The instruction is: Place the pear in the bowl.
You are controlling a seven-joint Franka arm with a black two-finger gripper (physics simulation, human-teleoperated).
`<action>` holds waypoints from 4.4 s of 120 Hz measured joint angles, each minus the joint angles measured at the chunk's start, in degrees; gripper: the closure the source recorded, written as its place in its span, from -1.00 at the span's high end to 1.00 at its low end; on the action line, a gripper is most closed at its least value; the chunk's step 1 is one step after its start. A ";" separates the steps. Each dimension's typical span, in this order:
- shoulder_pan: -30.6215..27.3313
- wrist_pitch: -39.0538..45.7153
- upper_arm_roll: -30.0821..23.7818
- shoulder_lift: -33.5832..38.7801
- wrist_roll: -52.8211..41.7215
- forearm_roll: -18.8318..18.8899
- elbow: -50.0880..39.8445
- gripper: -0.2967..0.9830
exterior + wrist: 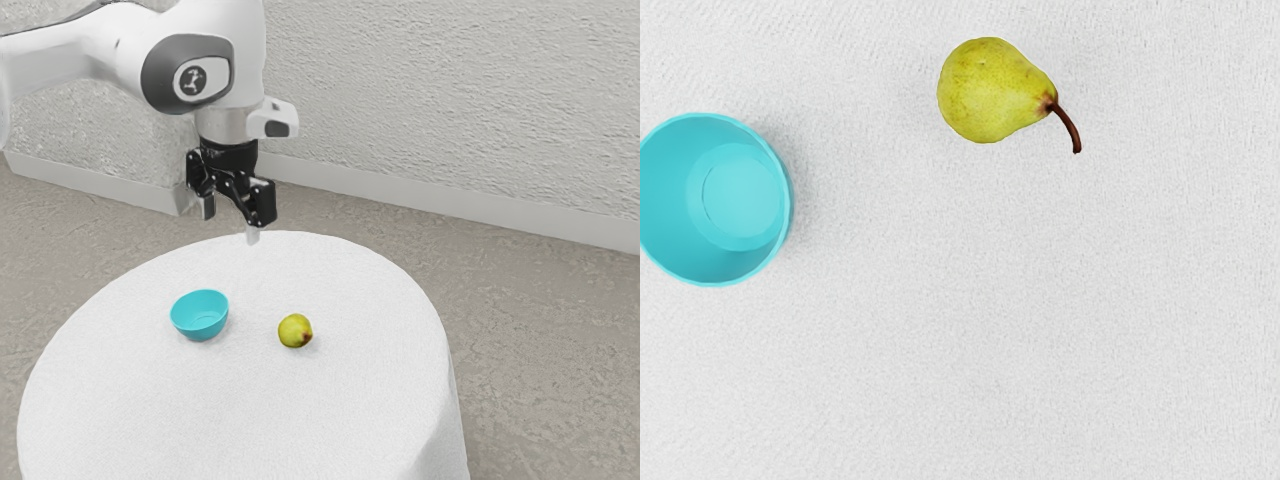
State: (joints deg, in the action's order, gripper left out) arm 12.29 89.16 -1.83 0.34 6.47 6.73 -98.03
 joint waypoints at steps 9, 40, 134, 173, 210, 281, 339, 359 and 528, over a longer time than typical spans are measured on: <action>2.54 4.17 0.19 -1.14 -2.62 -0.02 -0.51 0.54; -1.13 15.34 5.64 -16.77 2.72 -9.78 1.43 0.54; -1.48 28.25 9.76 -28.96 34.25 -23.63 -2.18 0.54; -1.48 29.21 9.41 -29.62 38.69 -23.97 -3.75 0.54; -1.48 30.31 8.34 -29.66 41.19 -24.54 -5.23 0.54; -1.49 30.85 8.77 -30.14 43.08 -24.70 -4.74 0.38; -1.48 30.90 8.82 -29.75 43.69 -24.64 -4.88 0.21; -1.51 30.75 8.83 -29.73 43.88 -24.61 -5.00 0.16; -5.22 17.97 21.23 -25.31 44.69 -17.44 -1.34 0.34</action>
State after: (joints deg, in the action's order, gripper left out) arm 7.07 107.13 19.40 -24.97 51.17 -10.71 -99.36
